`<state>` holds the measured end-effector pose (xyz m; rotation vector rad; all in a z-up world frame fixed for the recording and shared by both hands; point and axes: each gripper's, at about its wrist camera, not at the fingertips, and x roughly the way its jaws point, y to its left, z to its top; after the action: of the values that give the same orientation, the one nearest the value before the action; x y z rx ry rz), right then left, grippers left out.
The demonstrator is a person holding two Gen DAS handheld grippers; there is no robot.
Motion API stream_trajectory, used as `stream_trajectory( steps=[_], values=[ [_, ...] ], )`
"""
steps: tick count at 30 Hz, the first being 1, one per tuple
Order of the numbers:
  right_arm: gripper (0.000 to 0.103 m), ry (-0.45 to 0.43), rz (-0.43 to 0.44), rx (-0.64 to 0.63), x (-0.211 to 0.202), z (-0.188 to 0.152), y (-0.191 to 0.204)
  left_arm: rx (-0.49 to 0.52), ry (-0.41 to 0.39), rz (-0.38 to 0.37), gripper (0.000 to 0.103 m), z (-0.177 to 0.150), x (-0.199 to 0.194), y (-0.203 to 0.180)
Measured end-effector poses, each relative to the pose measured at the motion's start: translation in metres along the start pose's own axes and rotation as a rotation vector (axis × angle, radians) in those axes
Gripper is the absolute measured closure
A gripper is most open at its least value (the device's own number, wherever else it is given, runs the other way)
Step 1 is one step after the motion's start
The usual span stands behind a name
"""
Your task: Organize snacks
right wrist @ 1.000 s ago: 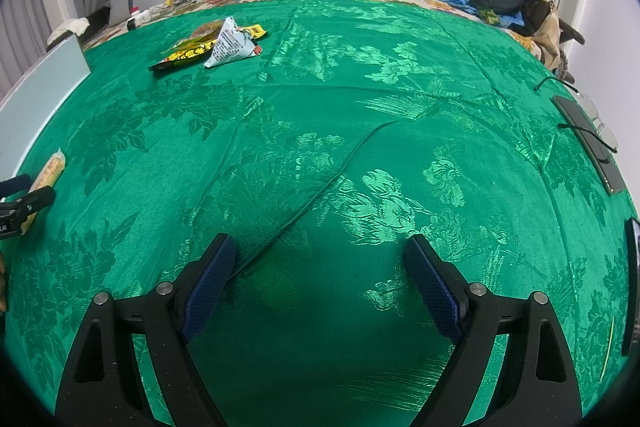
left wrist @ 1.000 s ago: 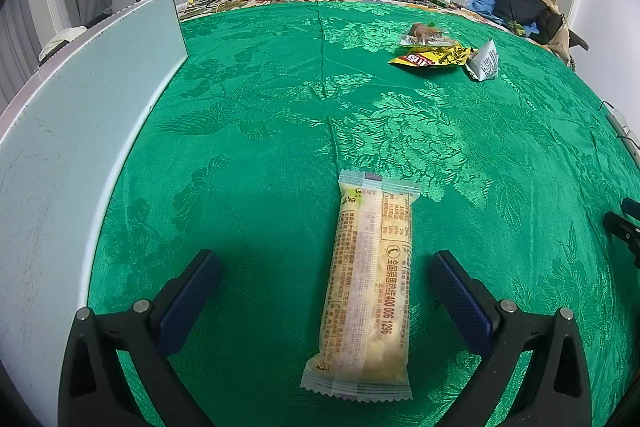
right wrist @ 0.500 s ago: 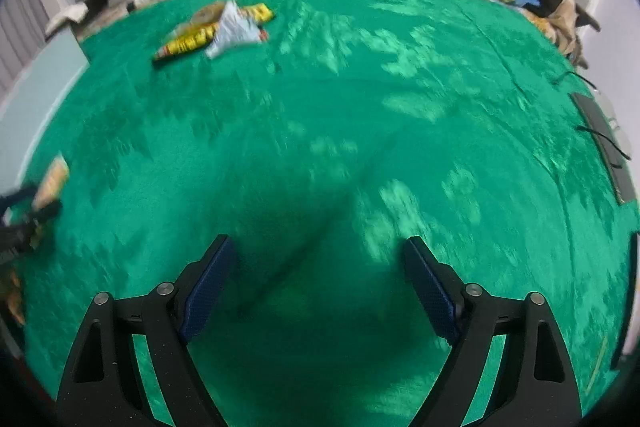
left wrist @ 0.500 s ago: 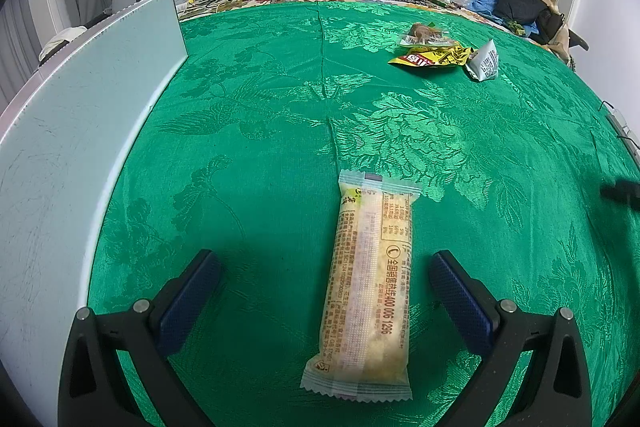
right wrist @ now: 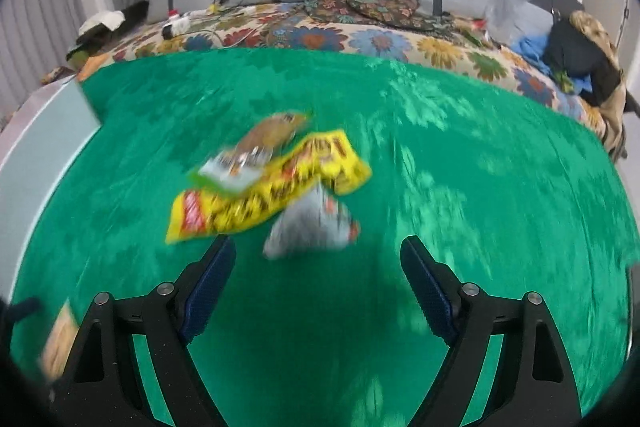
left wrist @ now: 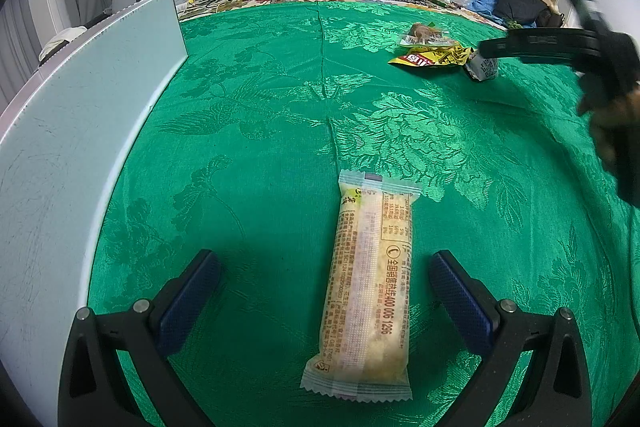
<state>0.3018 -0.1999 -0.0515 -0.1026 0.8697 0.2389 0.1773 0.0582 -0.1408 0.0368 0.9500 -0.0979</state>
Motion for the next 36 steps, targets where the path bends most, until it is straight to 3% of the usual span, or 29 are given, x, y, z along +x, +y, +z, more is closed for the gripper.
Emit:
stream_trajectory(
  steps=[2, 3, 4, 9, 13, 18, 20, 24, 25, 27, 29, 30, 32, 36],
  values=[
    [0.020, 0.020, -0.003, -0.038, 0.017, 0.008, 0.004, 0.000, 0.000, 0.000, 0.000, 0.000, 0.000, 0.000],
    [0.029, 0.032, 0.005, -0.055, 0.022, 0.009, 0.004, 0.000, 0.000, 0.000, 0.000, 0.000, 0.000, 0.000],
    [0.068, 0.060, 0.025, -0.078, 0.030, 0.009, 0.005, 0.000, 0.000, 0.000, 0.000, 0.000, 0.000, 0.000],
    [0.074, 0.070, 0.103, 0.016, 0.020, 0.005, -0.011, 0.000, 0.000, 0.000, 0.000, 0.000, 0.000, 0.000],
    [0.073, 0.055, 0.183, 0.067, -0.015, -0.015, -0.017, 0.000, 0.000, 0.000, 0.000, 0.000, 0.000, 0.000],
    [0.073, 0.092, 0.282, 0.074, -0.070, -0.073, -0.004, 0.001, 0.000, -0.001, 0.000, 0.000, 0.000, 0.000],
    [0.073, 0.112, 0.280, 0.056, -0.083, -0.099, 0.005, 0.012, 0.007, -0.008, 0.000, 0.000, 0.000, 0.001],
    [0.073, 0.117, 0.248, 0.071, -0.107, -0.143, 0.014, 0.079, 0.104, -0.049, 0.000, 0.006, 0.002, 0.000],
    [0.073, 0.106, 0.254, 0.110, -0.114, -0.152, 0.012, 0.086, 0.113, -0.052, 0.003, 0.007, 0.001, -0.002],
    [0.073, 0.092, 0.263, 0.158, -0.123, -0.160, 0.010, 0.108, 0.096, -0.066, 0.021, 0.007, -0.004, -0.007],
    [0.073, 0.072, 0.270, 0.202, -0.131, -0.167, 0.011, 0.128, 0.077, -0.077, 0.071, 0.007, -0.010, -0.014],
    [0.073, 0.066, 0.272, 0.213, -0.134, -0.168, 0.011, 0.139, 0.079, -0.080, 0.077, 0.008, -0.012, -0.018],
    [0.073, 0.053, 0.273, 0.232, -0.140, -0.172, 0.014, 0.131, 0.083, -0.087, 0.077, 0.006, -0.015, -0.022],
    [0.073, 0.044, 0.278, 0.254, -0.151, -0.178, 0.019, 0.034, 0.073, -0.177, 0.077, -0.007, -0.029, -0.017]
  ],
)
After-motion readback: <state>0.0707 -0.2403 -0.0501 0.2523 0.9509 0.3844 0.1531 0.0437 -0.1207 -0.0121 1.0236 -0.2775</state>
